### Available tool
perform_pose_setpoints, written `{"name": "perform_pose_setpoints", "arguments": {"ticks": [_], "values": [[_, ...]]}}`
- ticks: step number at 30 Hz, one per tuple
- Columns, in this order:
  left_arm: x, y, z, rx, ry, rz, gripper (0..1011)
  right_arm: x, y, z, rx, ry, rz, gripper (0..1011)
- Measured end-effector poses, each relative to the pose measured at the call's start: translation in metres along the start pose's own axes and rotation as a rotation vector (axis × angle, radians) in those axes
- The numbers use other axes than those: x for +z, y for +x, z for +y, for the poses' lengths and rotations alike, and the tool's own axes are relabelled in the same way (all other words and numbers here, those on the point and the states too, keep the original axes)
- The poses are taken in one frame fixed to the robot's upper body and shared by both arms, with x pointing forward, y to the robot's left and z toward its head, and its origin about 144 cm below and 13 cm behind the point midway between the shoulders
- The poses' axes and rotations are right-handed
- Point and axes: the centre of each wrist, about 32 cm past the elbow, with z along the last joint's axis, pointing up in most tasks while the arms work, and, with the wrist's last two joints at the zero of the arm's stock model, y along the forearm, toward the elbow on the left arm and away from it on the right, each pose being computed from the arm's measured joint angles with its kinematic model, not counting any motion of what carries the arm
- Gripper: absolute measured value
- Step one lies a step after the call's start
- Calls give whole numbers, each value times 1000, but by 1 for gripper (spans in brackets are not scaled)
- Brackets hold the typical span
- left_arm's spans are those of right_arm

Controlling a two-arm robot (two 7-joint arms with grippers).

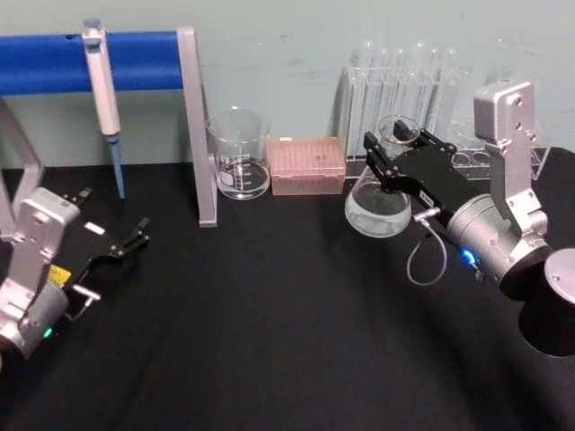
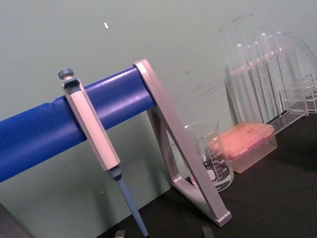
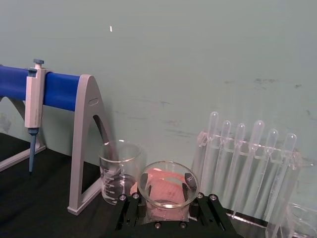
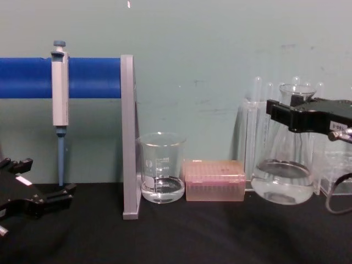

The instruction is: Grasp the erlenmeyer flask with one hand, shake it three times, then place it back.

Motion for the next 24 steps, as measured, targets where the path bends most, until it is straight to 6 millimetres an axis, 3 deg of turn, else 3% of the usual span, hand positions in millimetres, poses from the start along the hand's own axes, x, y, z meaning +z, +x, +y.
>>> {"name": "perform_pose_setpoints", "arguments": {"ticks": [9, 24], "values": [[0, 0, 0, 0, 0, 0, 1001, 1, -1, 0, 52, 4, 4, 448], [0, 0, 0, 0, 0, 0, 1001, 3, -3, -4, 290, 24, 14, 448]]}}
